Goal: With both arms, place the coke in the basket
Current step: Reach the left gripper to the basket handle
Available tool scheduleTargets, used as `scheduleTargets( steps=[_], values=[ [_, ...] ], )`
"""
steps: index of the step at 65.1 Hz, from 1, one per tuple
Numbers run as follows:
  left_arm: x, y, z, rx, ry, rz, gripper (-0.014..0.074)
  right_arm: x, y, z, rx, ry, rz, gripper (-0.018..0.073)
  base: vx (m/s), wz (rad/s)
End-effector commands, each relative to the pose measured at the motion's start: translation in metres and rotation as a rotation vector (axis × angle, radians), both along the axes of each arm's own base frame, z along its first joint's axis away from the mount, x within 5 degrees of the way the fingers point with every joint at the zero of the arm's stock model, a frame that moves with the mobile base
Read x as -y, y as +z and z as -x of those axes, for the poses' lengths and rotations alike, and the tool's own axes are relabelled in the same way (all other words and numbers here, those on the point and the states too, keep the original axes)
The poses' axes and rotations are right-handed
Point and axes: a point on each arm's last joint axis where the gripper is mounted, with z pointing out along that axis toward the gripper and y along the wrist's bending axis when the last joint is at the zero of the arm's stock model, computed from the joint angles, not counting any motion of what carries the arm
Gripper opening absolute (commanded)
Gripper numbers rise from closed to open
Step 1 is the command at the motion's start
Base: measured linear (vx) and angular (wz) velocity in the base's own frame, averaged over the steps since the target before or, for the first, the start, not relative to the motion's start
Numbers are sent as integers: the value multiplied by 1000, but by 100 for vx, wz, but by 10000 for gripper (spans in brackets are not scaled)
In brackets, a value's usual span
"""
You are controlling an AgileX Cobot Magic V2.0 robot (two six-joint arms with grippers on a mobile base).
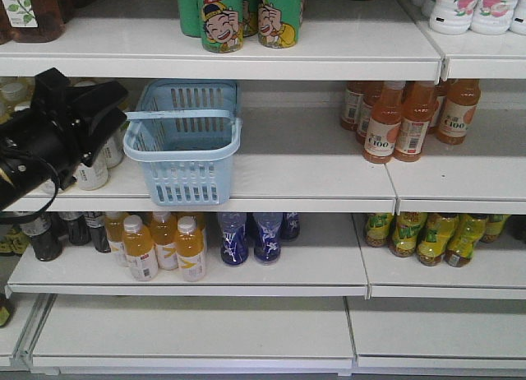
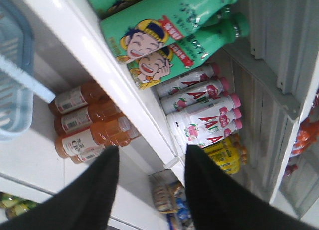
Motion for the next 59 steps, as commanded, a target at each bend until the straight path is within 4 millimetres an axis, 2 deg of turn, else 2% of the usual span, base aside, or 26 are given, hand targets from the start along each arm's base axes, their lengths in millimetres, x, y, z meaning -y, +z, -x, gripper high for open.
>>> scheduleTargets(
  steps=[1, 8, 20, 40, 59],
  values=[
    [4, 5, -10, 5, -35, 201, 476, -1, 5, 1, 75, 7, 25, -5, 0, 0],
    [4, -18, -25, -48, -30, 329, 556, -1, 5, 1, 75, 7, 25, -5, 0, 0],
    [5, -50, -55, -81, -2, 392, 565, -1, 5, 1, 75, 7, 25, -5, 0, 0],
    [10, -61, -109, -53, -3, 387, 565, -1, 5, 1, 75, 7, 25, -5, 0, 0],
    [11, -73, -144, -86, 39, 351, 565, -1, 5, 1, 75, 7, 25, -5, 0, 0]
  ],
)
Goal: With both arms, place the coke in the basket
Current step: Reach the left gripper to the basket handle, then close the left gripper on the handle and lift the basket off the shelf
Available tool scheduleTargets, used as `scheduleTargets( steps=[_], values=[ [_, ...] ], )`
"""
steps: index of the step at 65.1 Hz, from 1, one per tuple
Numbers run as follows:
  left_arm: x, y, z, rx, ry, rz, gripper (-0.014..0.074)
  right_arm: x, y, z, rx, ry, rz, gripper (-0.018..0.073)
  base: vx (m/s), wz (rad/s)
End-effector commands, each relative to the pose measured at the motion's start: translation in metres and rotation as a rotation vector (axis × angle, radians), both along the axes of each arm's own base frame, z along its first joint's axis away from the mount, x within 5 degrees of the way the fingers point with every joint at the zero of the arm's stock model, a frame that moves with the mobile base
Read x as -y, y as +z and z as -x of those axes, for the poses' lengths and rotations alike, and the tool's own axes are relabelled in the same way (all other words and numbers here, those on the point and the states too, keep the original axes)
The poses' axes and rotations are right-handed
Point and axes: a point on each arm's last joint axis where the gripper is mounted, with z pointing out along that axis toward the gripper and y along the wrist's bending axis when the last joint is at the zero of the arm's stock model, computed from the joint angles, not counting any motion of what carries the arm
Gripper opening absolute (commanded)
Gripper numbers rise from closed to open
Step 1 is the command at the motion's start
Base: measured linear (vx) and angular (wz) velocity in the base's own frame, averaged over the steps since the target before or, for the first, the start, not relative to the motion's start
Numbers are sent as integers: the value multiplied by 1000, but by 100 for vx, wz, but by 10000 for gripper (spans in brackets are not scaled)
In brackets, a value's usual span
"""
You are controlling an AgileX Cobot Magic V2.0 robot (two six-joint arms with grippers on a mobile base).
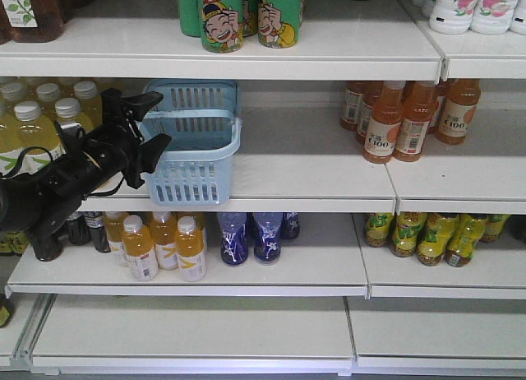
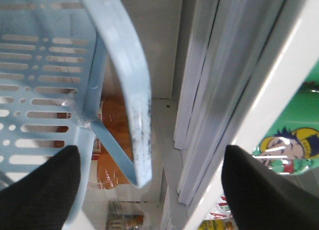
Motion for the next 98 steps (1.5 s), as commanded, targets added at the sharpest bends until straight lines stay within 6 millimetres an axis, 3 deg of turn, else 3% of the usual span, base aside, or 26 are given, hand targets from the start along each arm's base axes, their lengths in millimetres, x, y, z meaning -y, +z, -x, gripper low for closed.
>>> scheduleTargets(
  steps=[1, 19, 32, 40, 57, 61, 77, 91, 98],
  values=[
    [3, 33, -9, 114, 5, 45, 565, -1, 5, 1, 75, 7, 25, -5, 0, 0],
    [5, 32, -32, 150, 5, 56, 555, -1, 5, 1, 75, 7, 25, -5, 0, 0],
    [6, 27, -36, 149, 1, 56, 486, -1, 5, 1, 75, 7, 25, -5, 0, 0],
    [5, 25, -36, 134, 9, 44, 378, -1, 5, 1, 75, 7, 25, -5, 0, 0],
    [10, 24, -34, 144, -40, -1, 13, -1, 5, 1, 75, 7, 25, -5, 0, 0],
    [12, 25, -32, 168, -80, -20, -9, -1, 5, 1, 75, 7, 25, -5, 0, 0],
    [32, 38, -11, 338, -369, -52, -8, -1, 5, 1, 75, 7, 25, -5, 0, 0],
    [49, 46, 29, 354, -675, 1, -8, -1, 5, 1, 75, 7, 25, -5, 0, 0],
    [61, 51, 59, 334, -784, -46, -8, -1, 5, 1, 75, 7, 25, -5, 0, 0]
  ],
)
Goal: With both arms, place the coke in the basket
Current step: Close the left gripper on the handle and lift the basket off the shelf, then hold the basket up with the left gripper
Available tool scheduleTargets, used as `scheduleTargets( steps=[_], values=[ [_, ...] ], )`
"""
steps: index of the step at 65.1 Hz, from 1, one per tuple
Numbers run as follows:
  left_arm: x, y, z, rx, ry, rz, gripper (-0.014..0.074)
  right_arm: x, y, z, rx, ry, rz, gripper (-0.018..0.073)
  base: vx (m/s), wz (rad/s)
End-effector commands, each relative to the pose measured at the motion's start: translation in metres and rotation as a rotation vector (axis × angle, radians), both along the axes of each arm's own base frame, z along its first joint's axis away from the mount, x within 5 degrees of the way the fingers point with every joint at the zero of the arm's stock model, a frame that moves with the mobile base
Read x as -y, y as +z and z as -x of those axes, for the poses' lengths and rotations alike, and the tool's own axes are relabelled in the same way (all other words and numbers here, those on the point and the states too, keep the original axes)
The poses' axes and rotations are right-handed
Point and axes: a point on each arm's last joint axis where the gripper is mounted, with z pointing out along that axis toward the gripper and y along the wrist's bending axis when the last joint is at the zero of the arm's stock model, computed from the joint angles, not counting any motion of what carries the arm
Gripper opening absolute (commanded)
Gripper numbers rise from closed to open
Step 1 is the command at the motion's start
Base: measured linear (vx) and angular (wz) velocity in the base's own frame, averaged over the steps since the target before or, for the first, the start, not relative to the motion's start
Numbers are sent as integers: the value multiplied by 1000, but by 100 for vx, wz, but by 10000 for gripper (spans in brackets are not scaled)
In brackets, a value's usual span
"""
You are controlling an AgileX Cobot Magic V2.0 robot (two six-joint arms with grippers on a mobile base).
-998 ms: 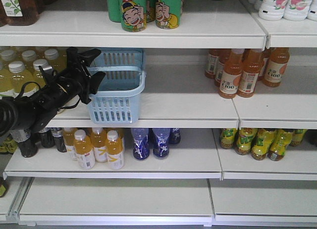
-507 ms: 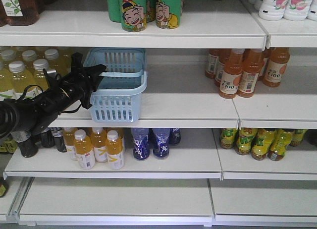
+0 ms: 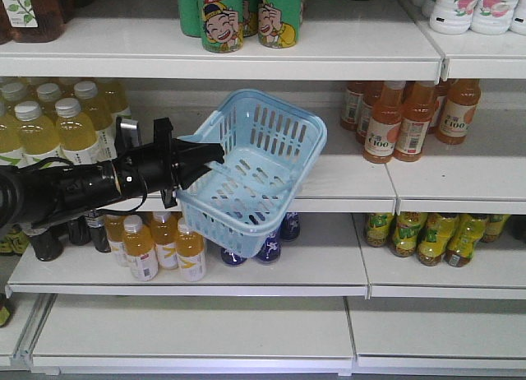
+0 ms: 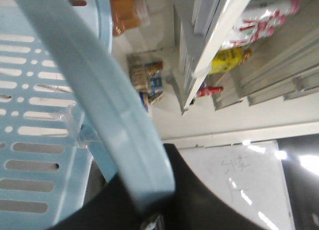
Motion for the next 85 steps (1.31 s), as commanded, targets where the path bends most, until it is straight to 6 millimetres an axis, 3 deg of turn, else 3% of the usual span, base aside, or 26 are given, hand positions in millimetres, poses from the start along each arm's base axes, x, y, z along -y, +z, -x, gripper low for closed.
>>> scheduleTargets(
  steps=[1, 12, 24, 42, 50, 60, 85],
  values=[
    [15, 57, 40, 148, -217, 144, -8, -1, 5, 1, 76, 7, 25, -5, 0, 0],
    [34, 73, 97, 142, -335, 106, -8, -1, 5, 1, 76, 7, 25, -5, 0, 0],
    [50, 105, 159, 227, -472, 83, -8, -1, 5, 1, 76, 7, 25, -5, 0, 0],
    [43, 159, 216, 463, -570, 31, -8, -1, 5, 1, 76, 7, 25, -5, 0, 0],
    [38, 167, 229, 530, -578, -41, -8, -1, 5, 1, 76, 7, 25, -5, 0, 0],
    [35, 160, 237, 566, -641, -176, -8, -1, 5, 1, 76, 7, 25, -5, 0, 0],
    [35, 160, 239, 569, -671, -169, -8, -1, 5, 1, 76, 7, 25, -5, 0, 0]
  ],
)
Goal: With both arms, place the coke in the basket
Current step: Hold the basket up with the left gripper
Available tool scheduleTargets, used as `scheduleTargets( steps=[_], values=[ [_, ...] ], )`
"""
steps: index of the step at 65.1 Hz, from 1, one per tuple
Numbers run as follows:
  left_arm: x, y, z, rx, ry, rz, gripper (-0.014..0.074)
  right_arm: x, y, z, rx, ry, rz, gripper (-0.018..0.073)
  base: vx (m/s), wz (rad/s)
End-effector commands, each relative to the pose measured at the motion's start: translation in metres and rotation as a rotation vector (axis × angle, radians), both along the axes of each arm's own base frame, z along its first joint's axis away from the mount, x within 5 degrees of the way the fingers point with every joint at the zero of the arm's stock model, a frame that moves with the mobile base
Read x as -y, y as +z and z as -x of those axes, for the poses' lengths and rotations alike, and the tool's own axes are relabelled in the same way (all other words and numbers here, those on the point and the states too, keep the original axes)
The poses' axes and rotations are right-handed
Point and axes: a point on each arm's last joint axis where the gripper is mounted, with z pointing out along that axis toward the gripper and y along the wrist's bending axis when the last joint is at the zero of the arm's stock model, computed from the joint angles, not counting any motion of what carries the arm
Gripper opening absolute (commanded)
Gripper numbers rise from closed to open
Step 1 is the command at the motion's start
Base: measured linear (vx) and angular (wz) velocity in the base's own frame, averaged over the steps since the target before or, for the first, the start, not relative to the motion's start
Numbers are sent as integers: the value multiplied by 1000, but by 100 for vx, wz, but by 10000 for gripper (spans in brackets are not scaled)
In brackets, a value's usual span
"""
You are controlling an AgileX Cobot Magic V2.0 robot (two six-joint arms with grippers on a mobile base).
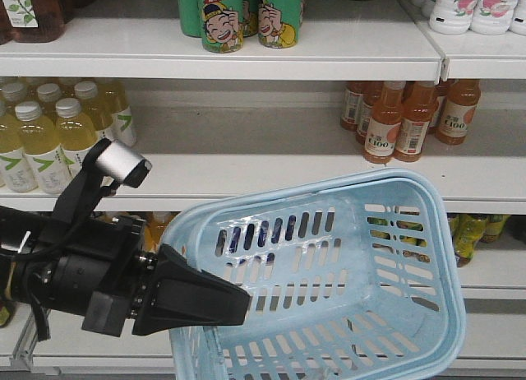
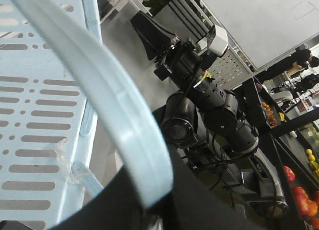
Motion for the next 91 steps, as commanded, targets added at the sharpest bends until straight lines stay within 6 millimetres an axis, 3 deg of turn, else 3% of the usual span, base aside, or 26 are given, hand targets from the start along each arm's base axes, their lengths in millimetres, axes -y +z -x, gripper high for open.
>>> scheduleTargets(
  steps=[1, 8, 13, 25, 35, 49, 68, 91],
  values=[
    [0, 25, 16, -3, -124, 140, -8, -1, 5, 1, 76, 7, 25, -5, 0, 0],
    [0, 20, 14, 10, -113, 95, -8, -1, 5, 1, 76, 7, 25, -5, 0, 0],
    [-1, 7, 10, 50, -98, -29, -8, -1, 5, 1, 76, 7, 25, -5, 0, 0],
    [-4, -24, 13, -44, -46, -83, -8, -1, 5, 1, 76, 7, 25, -5, 0, 0],
    [-6, -33, 20, -92, -75, -85, -8, -1, 5, 1, 76, 7, 25, -5, 0, 0],
    [-3, -14, 25, -173, -122, 118, -7, -1, 5, 1, 76, 7, 25, -5, 0, 0],
    [-3, 28, 24, -95, -74, 305, -6, -1, 5, 1, 76, 7, 25, -5, 0, 0],
    [-4, 31, 27, -82, -76, 312, -6, -1, 5, 1, 76, 7, 25, -5, 0, 0]
  ],
)
